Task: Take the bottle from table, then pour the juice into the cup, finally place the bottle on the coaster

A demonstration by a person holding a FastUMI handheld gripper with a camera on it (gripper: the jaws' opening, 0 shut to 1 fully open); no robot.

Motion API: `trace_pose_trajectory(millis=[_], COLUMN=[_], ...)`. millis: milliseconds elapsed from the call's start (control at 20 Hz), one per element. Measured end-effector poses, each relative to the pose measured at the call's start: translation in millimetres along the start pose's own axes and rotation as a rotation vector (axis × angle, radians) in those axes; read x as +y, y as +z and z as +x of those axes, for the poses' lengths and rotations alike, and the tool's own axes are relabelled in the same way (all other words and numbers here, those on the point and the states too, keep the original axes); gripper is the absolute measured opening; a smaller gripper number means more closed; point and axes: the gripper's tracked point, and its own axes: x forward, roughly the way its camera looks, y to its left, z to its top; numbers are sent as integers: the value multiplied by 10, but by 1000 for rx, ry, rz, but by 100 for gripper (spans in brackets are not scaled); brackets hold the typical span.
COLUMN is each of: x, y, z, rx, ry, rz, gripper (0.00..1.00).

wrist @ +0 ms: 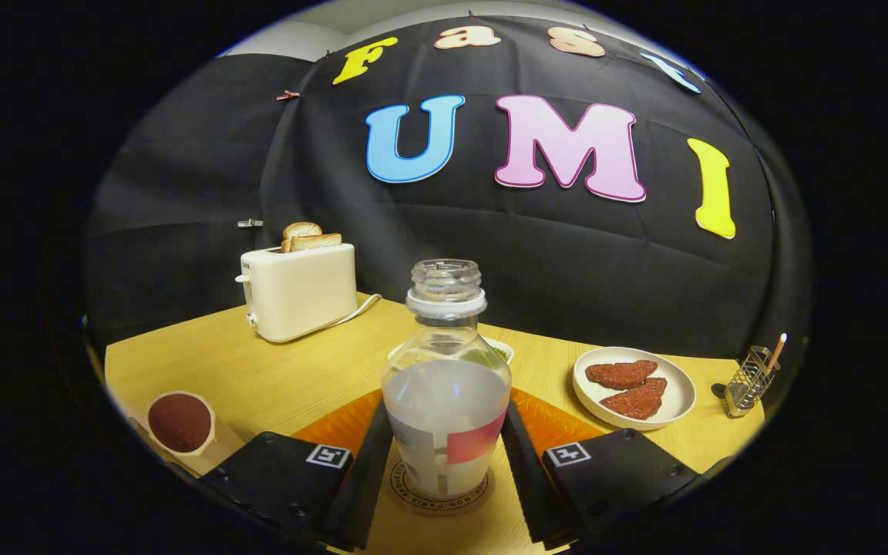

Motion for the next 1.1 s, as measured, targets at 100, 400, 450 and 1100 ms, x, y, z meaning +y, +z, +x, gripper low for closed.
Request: trace_pose_trajectory(millis=[100,400,450,1100], x=[-8,-20,-7,-36], y=[-50,-30,-1,820], z=[-11,-103,-139,-1006], rx=[23,48,46,-48], ry=[0,0,5,-17], rz=[34,49,41,-20], gripper=[77,99,99,98])
